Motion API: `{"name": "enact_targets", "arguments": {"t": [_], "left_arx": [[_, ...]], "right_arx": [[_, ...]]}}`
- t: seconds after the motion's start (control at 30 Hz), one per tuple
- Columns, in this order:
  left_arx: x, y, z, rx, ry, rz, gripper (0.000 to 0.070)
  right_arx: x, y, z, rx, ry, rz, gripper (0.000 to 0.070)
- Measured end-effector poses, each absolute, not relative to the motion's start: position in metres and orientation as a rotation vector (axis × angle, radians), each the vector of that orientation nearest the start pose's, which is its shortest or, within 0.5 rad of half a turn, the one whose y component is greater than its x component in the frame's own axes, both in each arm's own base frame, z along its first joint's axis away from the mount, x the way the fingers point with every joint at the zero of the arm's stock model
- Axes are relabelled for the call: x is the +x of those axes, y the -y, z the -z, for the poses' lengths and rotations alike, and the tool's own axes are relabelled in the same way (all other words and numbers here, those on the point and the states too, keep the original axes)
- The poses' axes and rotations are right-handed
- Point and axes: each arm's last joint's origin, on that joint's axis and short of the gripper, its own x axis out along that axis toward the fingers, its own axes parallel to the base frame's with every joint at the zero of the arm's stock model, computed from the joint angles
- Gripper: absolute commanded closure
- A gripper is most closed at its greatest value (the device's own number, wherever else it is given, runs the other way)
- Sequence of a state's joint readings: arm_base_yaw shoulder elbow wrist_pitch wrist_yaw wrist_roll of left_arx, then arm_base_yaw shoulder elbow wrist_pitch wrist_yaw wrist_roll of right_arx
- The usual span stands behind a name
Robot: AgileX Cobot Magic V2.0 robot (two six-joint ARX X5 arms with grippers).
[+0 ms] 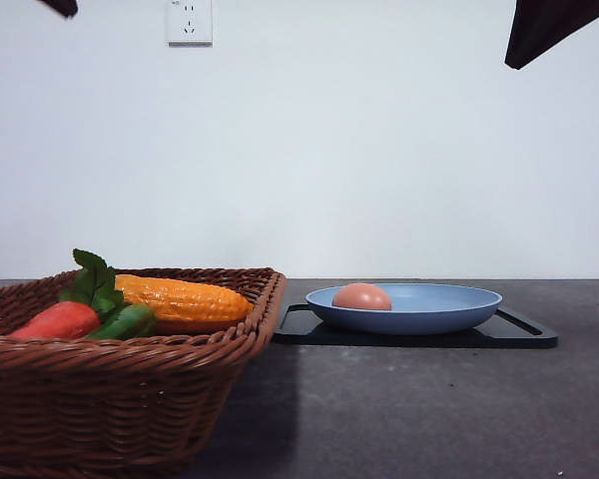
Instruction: Transfer egg from basket to plate and serve
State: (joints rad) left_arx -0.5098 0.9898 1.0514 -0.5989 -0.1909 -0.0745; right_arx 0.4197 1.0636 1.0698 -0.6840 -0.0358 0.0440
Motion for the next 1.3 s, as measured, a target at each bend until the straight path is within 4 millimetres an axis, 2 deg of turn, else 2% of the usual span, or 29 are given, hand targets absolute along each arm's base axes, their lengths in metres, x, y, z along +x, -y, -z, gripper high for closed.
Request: {"name": "enact_targets", "arguments": {"t": [0.2, 0.37, 0.43, 0.6, 1.13, 1.3], "left_arx": [[0.157, 0.082, -0.306, -0.002, -0.428, 0.284, 0.0700], [0.140, 0.072, -0.271, -0.096, -0.408, 0.275, 0.0700], [0.135, 0.069, -0.264, -0.134, -0.424, 0.266, 0.0700], [0.132, 0.068, -0.267, -0.218, -0.414, 0.253, 0.0700], [0.133, 0.068, -0.266, -0.230, -0.424, 0.248, 0.0700], [0.117, 0.054, -0.278, -0.188, -0.323, 0.247, 0.0700]], "right_arx": [[0.155, -0.089, -0.290, -0.046, -0.552, -0.423, 0.0700], [0.138, -0.088, -0.262, 0.005, -0.424, -0.422, 0.0700], [0.136, -0.088, -0.254, 0.029, -0.396, -0.426, 0.0700], [0.136, -0.088, -0.251, 0.050, -0.387, -0.425, 0.0700], [0.136, -0.088, -0.251, 0.054, -0.383, -0.425, 0.0700], [0.136, -0.088, -0.251, 0.054, -0.383, -0.425, 0.0700]]}}
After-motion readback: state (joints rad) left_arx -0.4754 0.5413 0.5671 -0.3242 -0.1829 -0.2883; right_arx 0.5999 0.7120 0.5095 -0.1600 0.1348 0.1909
